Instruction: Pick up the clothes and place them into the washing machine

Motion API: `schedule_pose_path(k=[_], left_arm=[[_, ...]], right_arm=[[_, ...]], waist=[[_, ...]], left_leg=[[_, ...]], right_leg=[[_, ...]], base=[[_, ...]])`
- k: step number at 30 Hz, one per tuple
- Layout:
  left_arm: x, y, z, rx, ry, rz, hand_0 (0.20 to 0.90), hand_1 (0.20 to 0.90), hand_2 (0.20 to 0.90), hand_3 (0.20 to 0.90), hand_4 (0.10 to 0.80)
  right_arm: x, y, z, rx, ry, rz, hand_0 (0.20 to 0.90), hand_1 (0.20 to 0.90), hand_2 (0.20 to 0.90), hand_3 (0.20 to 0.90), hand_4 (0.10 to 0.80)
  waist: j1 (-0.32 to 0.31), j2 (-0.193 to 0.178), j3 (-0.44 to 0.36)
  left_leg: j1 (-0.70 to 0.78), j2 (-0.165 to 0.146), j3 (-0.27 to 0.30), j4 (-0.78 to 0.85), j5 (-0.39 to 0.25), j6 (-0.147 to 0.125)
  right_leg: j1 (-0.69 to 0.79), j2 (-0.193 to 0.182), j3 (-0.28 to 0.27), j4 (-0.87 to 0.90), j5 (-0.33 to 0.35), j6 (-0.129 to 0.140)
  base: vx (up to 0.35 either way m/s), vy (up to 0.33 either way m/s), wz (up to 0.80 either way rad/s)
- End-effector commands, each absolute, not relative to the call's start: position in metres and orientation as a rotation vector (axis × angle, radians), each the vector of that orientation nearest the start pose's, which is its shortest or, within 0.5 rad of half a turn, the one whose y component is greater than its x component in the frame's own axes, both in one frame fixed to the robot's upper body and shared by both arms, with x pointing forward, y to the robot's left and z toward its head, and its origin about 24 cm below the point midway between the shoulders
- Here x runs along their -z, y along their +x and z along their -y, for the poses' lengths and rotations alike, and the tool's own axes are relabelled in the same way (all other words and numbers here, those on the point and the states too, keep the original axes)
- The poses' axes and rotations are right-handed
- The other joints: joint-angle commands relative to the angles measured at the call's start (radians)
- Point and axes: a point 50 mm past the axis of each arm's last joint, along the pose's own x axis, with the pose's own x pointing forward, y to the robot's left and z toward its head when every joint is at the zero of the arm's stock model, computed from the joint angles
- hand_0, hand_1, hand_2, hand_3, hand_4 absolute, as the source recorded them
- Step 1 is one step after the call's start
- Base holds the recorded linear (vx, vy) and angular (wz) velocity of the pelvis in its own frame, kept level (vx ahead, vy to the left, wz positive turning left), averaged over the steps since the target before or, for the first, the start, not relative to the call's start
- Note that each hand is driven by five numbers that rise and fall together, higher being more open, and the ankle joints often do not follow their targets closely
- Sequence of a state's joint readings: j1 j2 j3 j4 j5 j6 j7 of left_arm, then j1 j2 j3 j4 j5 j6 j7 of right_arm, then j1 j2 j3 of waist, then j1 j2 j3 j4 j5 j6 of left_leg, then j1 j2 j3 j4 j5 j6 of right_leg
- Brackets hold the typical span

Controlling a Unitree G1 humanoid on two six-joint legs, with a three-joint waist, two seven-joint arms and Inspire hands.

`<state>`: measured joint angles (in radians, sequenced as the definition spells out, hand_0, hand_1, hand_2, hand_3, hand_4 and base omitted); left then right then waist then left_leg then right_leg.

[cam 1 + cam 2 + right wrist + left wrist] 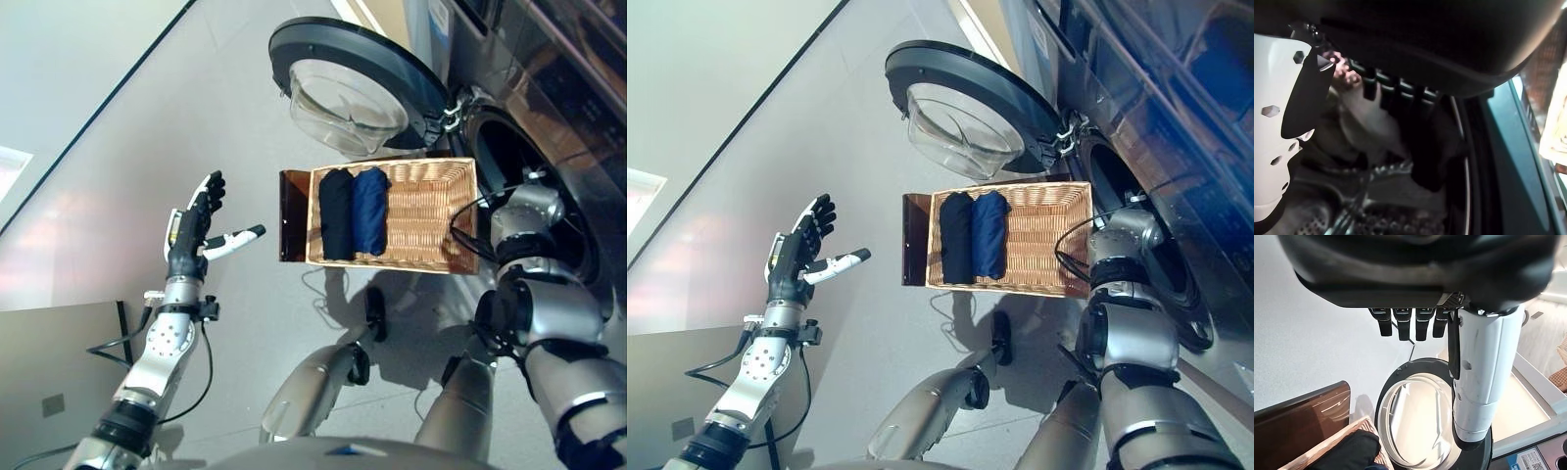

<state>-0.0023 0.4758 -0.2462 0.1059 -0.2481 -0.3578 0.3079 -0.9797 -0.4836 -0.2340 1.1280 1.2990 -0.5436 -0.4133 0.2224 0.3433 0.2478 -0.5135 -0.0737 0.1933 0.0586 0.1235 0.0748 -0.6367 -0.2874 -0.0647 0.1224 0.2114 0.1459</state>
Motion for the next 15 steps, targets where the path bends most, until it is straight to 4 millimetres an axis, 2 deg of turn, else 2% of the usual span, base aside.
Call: schedule_pose_path(k=[1,3,4,5,9,10,15], left_arm=[[-0.091,0.244,-0.215,-0.164,0.101,0.399,0.9,0.9,0.9,0.9,0.8],[-0.09,0.243,-0.215,-0.164,0.097,0.391,0.9,0.9,0.9,0.9,0.8],[-0.09,0.243,-0.216,-0.165,0.099,0.39,0.9,0.9,0.9,0.9,0.8],[-0.09,0.242,-0.215,-0.162,0.1,0.391,0.9,0.9,0.9,0.9,0.8],[-0.089,0.241,-0.217,-0.17,0.102,0.386,0.9,0.9,0.9,0.9,0.8],[-0.089,0.24,-0.219,-0.178,0.108,0.381,0.9,0.9,0.9,0.9,0.8],[-0.087,0.239,-0.221,-0.182,0.119,0.368,0.9,0.9,0.9,0.9,0.8]], right_arm=[[-0.142,0.365,0.308,0.845,0.894,0.352,0.9,0.9,0.9,0.9,0.8],[-0.111,0.363,0.291,0.829,0.879,0.246,0.9,0.9,0.9,0.9,0.8],[-0.11,0.363,0.29,0.829,0.88,0.244,0.9,0.9,0.9,0.9,0.8],[-0.095,0.361,0.281,0.818,0.866,0.191,0.9,0.9,0.9,0.9,0.8],[-0.081,0.359,0.27,0.789,0.831,0.136,0.9,0.9,0.9,0.9,0.8],[-0.069,0.357,0.26,0.754,0.777,0.08,0.9,0.9,0.9,0.9,0.8],[-0.043,0.35,0.239,0.676,0.681,-0.026,0.9,0.9,0.9,0.9,0.8]], waist=[[-0.007,-0.048,-0.044],[-0.019,-0.084,-0.033],[-0.02,-0.085,-0.033],[-0.027,-0.108,-0.027],[-0.038,-0.137,-0.021],[-0.044,-0.164,-0.016],[-0.054,-0.237,-0.003]], left_leg=[[-0.135,0.049,-0.079,0.108,-0.089,-0.12],[-0.138,0.056,-0.079,0.114,-0.089,-0.12],[-0.138,0.056,-0.079,0.115,-0.089,-0.12],[-0.143,0.062,-0.081,0.119,-0.09,-0.121],[-0.139,0.067,-0.083,0.121,-0.09,-0.123],[-0.139,0.073,-0.087,0.131,-0.091,-0.123],[-0.137,0.084,-0.101,0.14,-0.093,-0.125]], right_leg=[[0.031,-0.005,-0.004,0.051,-0.165,-0.044],[0.044,0.0,-0.016,0.034,-0.155,-0.044],[0.046,0.0,-0.016,0.031,-0.154,-0.044],[0.055,0.003,-0.024,0.022,-0.149,-0.043],[0.069,0.006,-0.033,0.01,-0.143,-0.043],[0.075,0.009,-0.039,0.01,-0.141,-0.046],[0.097,0.017,-0.061,0.0,-0.136,-0.048]], base=[[-0.028,-0.032,0.02],[-0.033,-0.033,-0.04],[-0.039,-0.014,-0.09],[-0.025,0.002,-0.04],[-0.021,-0.01,-0.03],[0.0,0.0,0.0],[-0.025,-0.027,0.09]])
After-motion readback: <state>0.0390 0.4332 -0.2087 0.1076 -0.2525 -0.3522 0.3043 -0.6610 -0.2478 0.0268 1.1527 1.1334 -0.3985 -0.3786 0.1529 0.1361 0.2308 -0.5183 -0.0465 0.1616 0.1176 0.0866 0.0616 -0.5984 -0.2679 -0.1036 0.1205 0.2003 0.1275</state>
